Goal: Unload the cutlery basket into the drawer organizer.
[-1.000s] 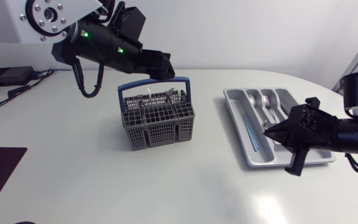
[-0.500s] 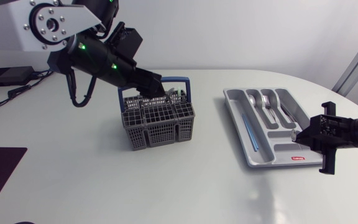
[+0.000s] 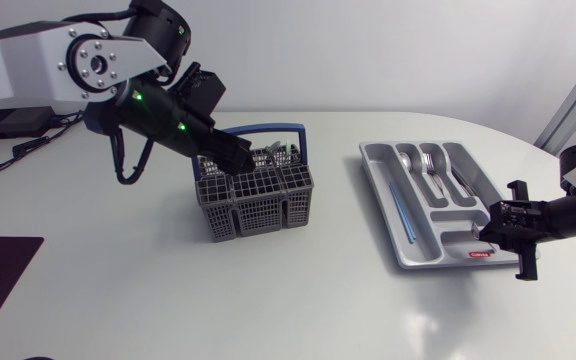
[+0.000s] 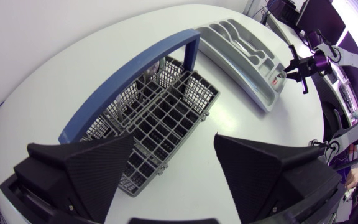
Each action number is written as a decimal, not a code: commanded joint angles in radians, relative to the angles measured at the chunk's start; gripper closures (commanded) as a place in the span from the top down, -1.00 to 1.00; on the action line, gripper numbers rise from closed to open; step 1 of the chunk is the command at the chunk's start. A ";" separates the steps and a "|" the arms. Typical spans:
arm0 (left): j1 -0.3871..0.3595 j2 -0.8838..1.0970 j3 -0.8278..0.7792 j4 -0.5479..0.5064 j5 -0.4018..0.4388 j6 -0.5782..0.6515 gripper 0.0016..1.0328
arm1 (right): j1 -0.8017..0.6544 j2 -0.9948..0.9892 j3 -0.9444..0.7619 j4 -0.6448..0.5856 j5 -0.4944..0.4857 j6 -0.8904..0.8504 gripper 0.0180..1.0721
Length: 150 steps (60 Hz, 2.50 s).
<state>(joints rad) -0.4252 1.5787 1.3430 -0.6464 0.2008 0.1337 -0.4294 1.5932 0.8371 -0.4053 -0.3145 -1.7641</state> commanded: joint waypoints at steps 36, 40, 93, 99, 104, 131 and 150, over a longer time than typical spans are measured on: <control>0.009 0.032 -0.011 -0.009 -0.004 0.018 0.73 | 0.012 0.100 0.014 0.085 0.084 -0.110 -0.12; 0.009 0.030 -0.018 -0.010 -0.004 0.017 0.73 | 0.012 0.090 0.003 0.095 0.084 -0.110 0.04; 0.118 -0.125 -0.154 -0.048 -0.038 0.007 -0.09 | 0.534 0.065 0.474 0.053 -0.189 1.028 -0.67; 0.135 -0.128 -0.179 -0.047 -0.038 0.009 -0.41 | 0.574 0.165 0.563 0.046 -0.198 1.105 -0.69; 0.138 -0.128 -0.192 -0.045 -0.038 0.014 -0.59 | 0.592 0.235 0.640 0.040 -0.235 1.163 -0.69; 0.187 -0.057 -0.229 0.019 -0.038 0.026 -0.72 | 0.687 0.548 1.060 -0.155 -0.394 1.336 -0.72; 0.209 0.012 -0.194 0.129 -0.038 0.024 -0.72 | 0.693 0.511 1.001 -0.175 -0.419 1.310 -0.72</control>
<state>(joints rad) -0.2314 1.5394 1.1381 -0.5266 0.1596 0.1364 0.2661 2.1246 1.8771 -0.5629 -0.7158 -0.4526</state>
